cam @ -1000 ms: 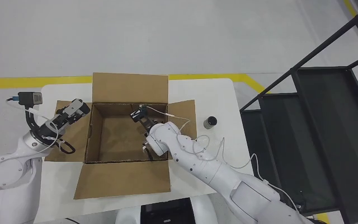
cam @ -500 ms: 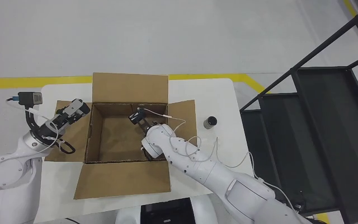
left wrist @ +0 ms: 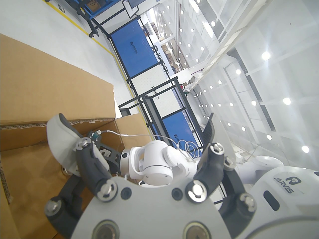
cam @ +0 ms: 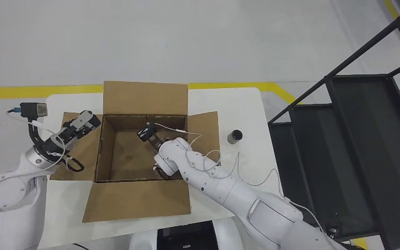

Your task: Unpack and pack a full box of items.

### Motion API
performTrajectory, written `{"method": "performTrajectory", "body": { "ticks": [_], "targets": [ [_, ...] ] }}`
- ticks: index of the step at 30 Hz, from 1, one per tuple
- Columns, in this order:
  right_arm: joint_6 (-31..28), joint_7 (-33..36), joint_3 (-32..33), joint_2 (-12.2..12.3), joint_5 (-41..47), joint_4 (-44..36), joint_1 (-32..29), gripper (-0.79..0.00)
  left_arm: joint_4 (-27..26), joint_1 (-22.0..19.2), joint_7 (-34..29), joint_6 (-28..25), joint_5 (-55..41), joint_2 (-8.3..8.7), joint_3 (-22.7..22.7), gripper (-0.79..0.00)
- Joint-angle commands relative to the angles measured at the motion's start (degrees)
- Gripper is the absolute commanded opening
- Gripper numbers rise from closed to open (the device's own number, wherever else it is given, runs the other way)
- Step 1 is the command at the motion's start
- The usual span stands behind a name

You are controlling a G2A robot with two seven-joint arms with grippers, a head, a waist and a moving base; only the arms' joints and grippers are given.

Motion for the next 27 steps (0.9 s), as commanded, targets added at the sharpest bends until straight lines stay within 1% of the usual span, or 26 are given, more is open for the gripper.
{"method": "performTrajectory", "body": {
  "ticks": [1, 4, 6, 10, 14, 15, 22, 23, 27],
  "targets": [
    [-0.8, -0.3, 0.5, -0.1, 0.9, 0.3, 0.1, -0.419, 0.0, 0.0, 0.0, 0.0, 0.0, 0.00, 0.0, 0.000],
    [0.0, -0.1, 0.9, -0.1, 0.1, 1.0, 0.1, -0.397, 0.0, 0.0, 0.0, 0.0, 0.0, 0.00, 0.0, 0.000],
    [0.2, -0.2, 1.2, -0.2, 0.2, 1.2, 0.0, -0.409, 0.0, 0.0, 0.0, 0.0, 0.0, 0.00, 0.0, 0.000],
    [-0.3, -0.7, 1.6, -0.5, 0.9, 1.4, -0.1, -0.493, 0.0, 0.0, 0.0, 0.0, 0.0, 0.00, 0.0, 0.000],
    [-1.0, -1.0, 1.6, -1.0, 2.0, 2.2, -0.2, -0.653, 0.0, 0.0, 0.0, 0.0, 0.0, 0.00, 0.0, 0.000],
    [-1.1, -1.1, 1.8, -1.1, 2.4, 2.4, -0.3, -0.680, 0.0, 0.0, 0.0, 0.0, 0.0, 0.00, 0.0, 0.000],
    [-1.2, -1.8, 2.1, -1.9, 3.7, 4.6, 0.2, -0.736, 0.0, 0.0, 0.0, 0.0, 0.0, 0.00, 0.0, 0.000],
    [-1.2, -1.9, 2.1, -2.0, 3.8, 4.8, 0.3, -0.785, 0.0, 0.0, 0.0, 0.0, 0.0, 0.00, 0.0, 0.000],
    [-1.5, -2.3, 2.3, -2.3, 4.2, 4.5, 0.6, -0.785, 0.0, 0.0, 0.0, 0.0, 0.0, 0.00, 0.0, 0.000]
  ]
}}
